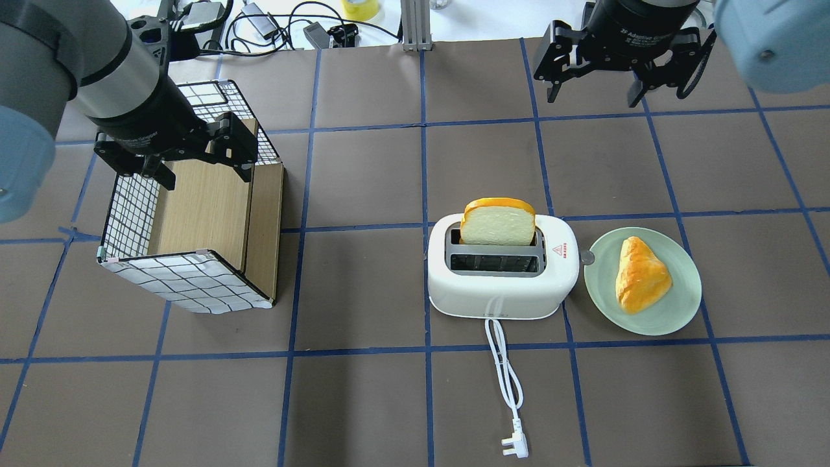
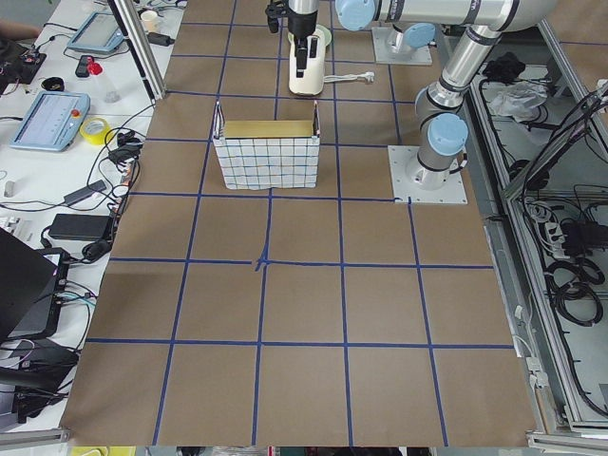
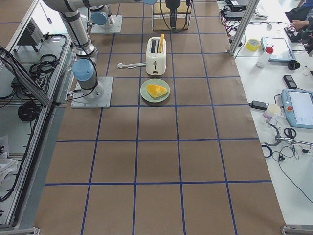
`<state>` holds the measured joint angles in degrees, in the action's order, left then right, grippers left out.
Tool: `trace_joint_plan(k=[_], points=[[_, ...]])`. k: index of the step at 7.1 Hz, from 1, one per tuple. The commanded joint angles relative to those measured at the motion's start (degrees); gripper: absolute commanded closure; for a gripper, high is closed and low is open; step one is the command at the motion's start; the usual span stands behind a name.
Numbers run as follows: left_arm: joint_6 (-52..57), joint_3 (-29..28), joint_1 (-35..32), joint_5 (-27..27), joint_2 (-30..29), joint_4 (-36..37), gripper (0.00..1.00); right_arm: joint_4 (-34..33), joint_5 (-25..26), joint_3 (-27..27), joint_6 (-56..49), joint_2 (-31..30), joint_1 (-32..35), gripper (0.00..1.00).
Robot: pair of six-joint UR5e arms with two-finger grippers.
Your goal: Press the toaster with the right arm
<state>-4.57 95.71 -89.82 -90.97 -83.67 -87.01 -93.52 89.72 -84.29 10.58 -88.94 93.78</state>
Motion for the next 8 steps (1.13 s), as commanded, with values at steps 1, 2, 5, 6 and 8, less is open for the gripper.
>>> trace_joint_plan(k=[1,2,5,6,8], points=[[0.0,0.0,0.0,0.0,0.0,0.0,0.00,0.0,0.3,0.0,0.0,0.0,-0.1,0.00],[0.0,0.0,0.0,0.0,0.0,0.0,0.00,0.0,0.2,0.0,0.0,0.0,-0.1,0.00],[0.0,0.0,0.0,0.0,0.0,0.0,0.00,0.1,0.0,0.1,0.0,0.0,-0.3,0.00],[0.0,0.0,0.0,0.0,0.0,0.0,0.00,0.1,-0.1,0.2,0.0,0.1,-0.3,0.00],[0.0,0.0,0.0,0.0,0.0,0.0,0.00,-0.1,-0.2,1.0,0.0,0.1,-0.6,0.16]])
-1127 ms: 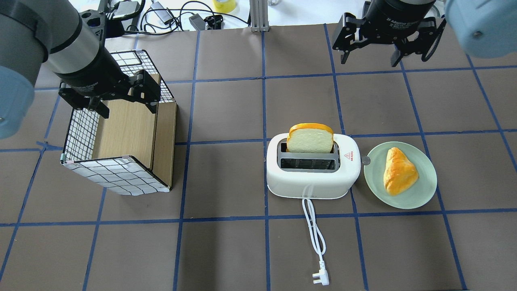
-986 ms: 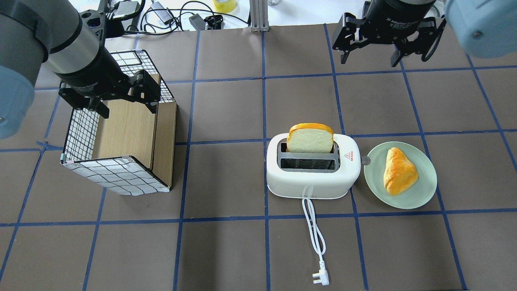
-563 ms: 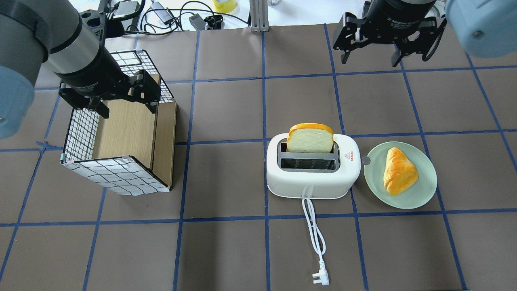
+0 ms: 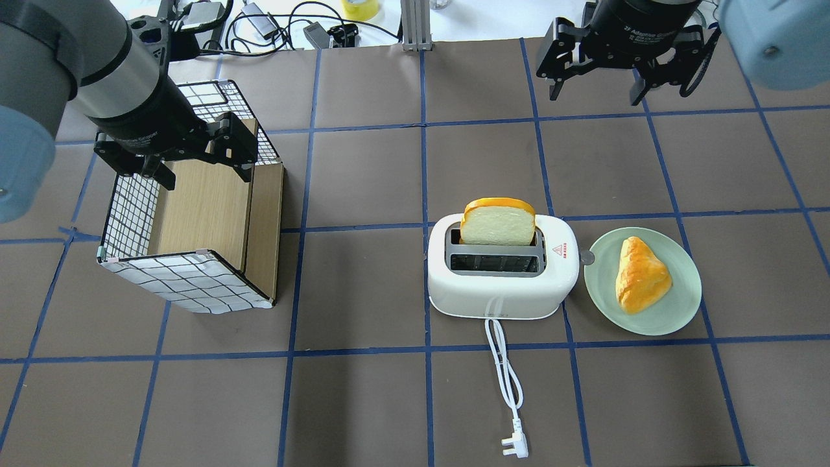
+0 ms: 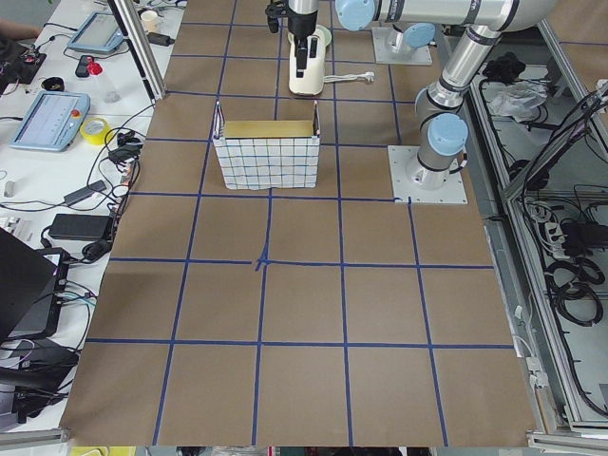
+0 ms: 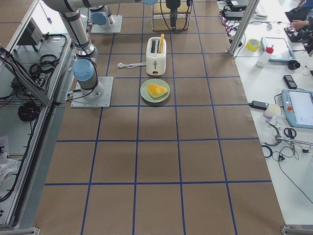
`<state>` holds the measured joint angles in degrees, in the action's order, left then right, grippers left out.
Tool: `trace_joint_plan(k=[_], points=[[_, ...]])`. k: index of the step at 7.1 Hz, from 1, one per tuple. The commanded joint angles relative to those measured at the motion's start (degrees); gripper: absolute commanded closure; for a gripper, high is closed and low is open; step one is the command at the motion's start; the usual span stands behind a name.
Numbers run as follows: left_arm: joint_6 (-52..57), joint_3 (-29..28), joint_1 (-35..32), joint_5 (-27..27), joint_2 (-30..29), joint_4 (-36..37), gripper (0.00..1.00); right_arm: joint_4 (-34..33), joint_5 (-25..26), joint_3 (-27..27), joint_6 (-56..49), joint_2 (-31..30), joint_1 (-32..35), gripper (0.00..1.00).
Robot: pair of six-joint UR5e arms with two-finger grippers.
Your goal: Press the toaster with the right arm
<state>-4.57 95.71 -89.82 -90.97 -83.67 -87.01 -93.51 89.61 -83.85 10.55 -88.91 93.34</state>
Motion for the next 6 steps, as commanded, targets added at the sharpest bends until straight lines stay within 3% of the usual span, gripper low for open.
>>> trace_joint_plan(k=[1,2,3,5,6], points=[[0.0,0.0,0.0,0.0,0.0,0.0,0.00,-0.2,0.0,0.6,-0.1,0.1,-0.3,0.45],[0.0,0.0,0.0,0.0,0.0,0.0,0.00,0.2,0.0,0.6,-0.1,0.1,-0.4,0.74],[0.0,0.0,0.0,0.0,-0.1,0.0,0.00,2.3,-0.4,0.6,-0.1,0.3,-0.8,0.94],[0.0,0.0,0.0,0.0,0.0,0.0,0.00,6.9,-7.0,0.1,-1.7,0.5,-3.6,1.00],[0.0,0.0,0.0,0.0,0.0,0.0,0.00,11.5,-10.3,-0.4,-8.5,0.5,-7.8,1.00]])
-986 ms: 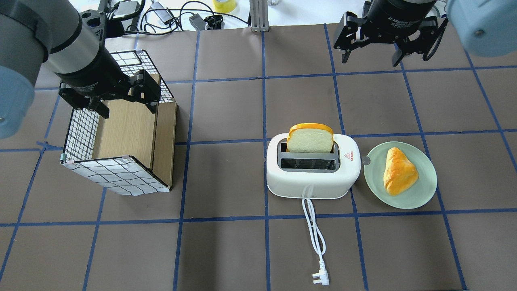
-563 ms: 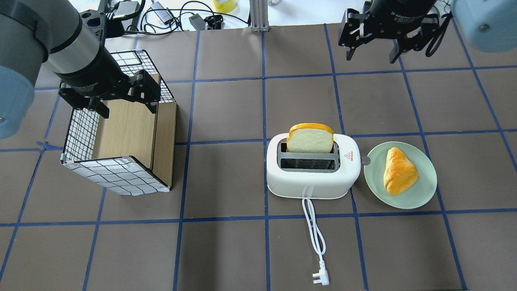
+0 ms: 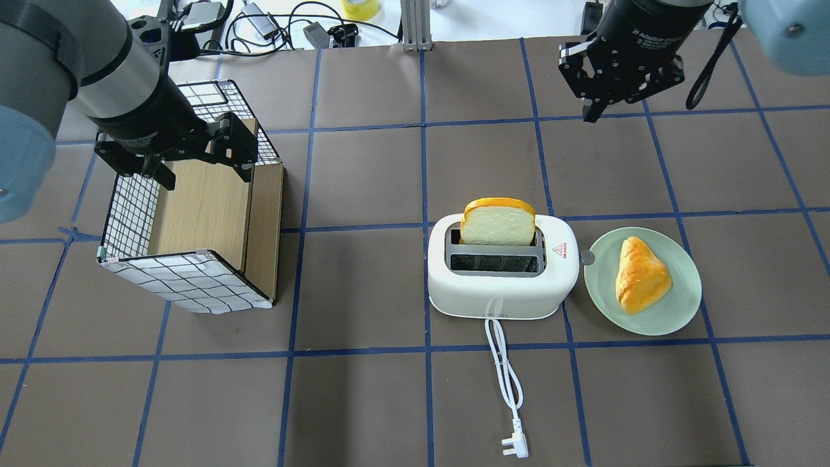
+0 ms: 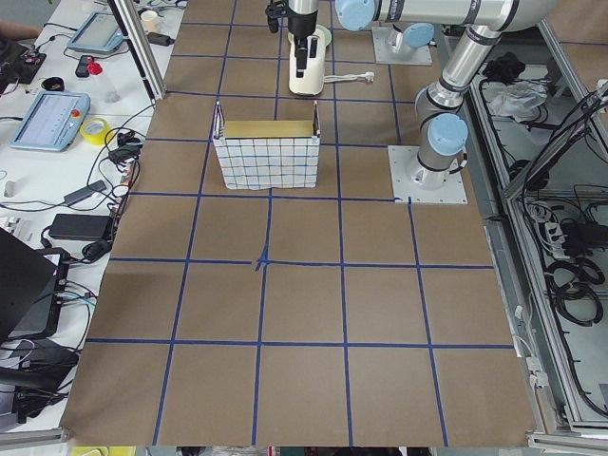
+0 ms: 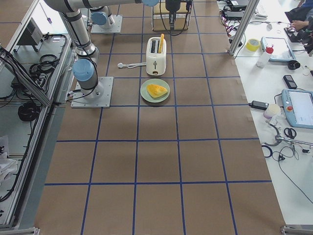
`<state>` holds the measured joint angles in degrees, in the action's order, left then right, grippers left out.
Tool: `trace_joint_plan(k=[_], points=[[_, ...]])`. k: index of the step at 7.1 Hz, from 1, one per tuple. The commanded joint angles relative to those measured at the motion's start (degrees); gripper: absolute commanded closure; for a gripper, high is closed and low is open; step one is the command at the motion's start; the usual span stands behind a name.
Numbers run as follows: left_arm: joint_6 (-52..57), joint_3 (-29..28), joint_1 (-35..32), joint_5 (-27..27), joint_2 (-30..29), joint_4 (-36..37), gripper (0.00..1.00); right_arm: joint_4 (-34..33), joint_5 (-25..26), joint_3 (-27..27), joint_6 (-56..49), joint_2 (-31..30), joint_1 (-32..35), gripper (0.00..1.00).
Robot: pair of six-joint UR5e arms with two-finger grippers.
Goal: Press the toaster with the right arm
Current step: 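Move the right gripper down beside the toaster's side lever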
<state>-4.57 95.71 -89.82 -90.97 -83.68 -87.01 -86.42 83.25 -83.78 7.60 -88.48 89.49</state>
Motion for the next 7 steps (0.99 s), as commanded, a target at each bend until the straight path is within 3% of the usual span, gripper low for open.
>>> trace_joint_plan(k=[1,2,7], points=[[0.0,0.0,0.0,0.0,0.0,0.0,0.00,10.0,-7.2,-1.0,-12.0,0.1,-8.6,1.00],[0.0,0.0,0.0,-0.1,0.0,0.0,0.00,11.6,-14.6,-3.5,-18.4,0.1,-12.3,1.00],[0.0,0.0,0.0,0.0,0.0,0.0,0.00,11.7,-28.3,-22.4,-49.6,0.4,-27.4,1.00]])
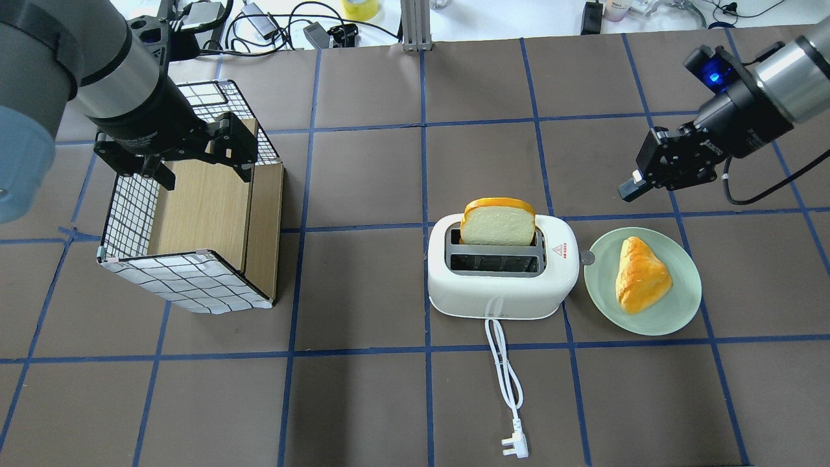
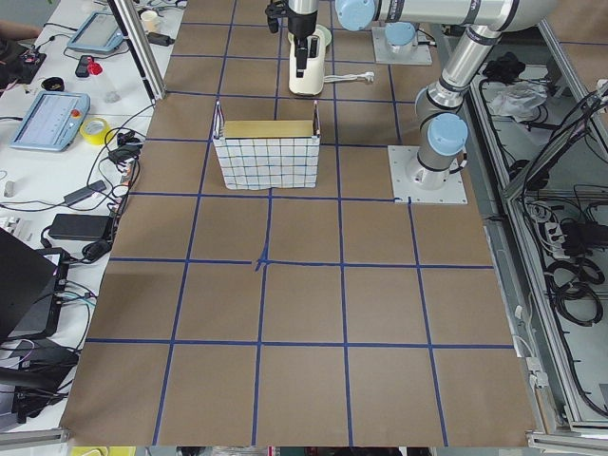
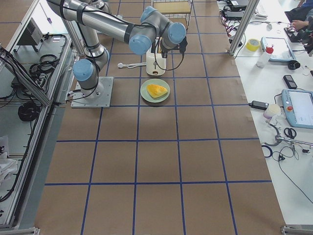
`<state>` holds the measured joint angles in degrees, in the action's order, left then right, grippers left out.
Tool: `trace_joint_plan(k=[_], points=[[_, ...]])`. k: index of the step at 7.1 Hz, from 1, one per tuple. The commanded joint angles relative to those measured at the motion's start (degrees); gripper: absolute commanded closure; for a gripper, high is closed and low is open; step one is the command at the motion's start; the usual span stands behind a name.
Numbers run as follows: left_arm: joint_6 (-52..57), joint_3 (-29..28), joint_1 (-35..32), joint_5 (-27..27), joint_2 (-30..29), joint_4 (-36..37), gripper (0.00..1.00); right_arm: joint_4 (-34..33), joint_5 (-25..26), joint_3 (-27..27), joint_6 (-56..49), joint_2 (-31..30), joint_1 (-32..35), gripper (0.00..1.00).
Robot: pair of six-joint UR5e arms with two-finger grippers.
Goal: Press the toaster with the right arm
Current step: 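Move the right gripper down beside the toaster's side lever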
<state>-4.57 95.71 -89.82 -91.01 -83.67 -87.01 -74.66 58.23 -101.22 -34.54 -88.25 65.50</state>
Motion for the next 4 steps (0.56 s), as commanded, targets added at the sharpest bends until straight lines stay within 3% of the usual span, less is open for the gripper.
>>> trace_joint_plan(k=[1,4], points=[[0.0,0.0,0.0,0.0,0.0,0.0,0.00,0.0,-6.3,-9.4,-10.5,0.9,-6.3,1.00],[0.0,0.0,0.0,0.0,0.0,0.0,0.00,-0.2,-13.4,-17.2,-15.3,1.1,-8.5,1.00]])
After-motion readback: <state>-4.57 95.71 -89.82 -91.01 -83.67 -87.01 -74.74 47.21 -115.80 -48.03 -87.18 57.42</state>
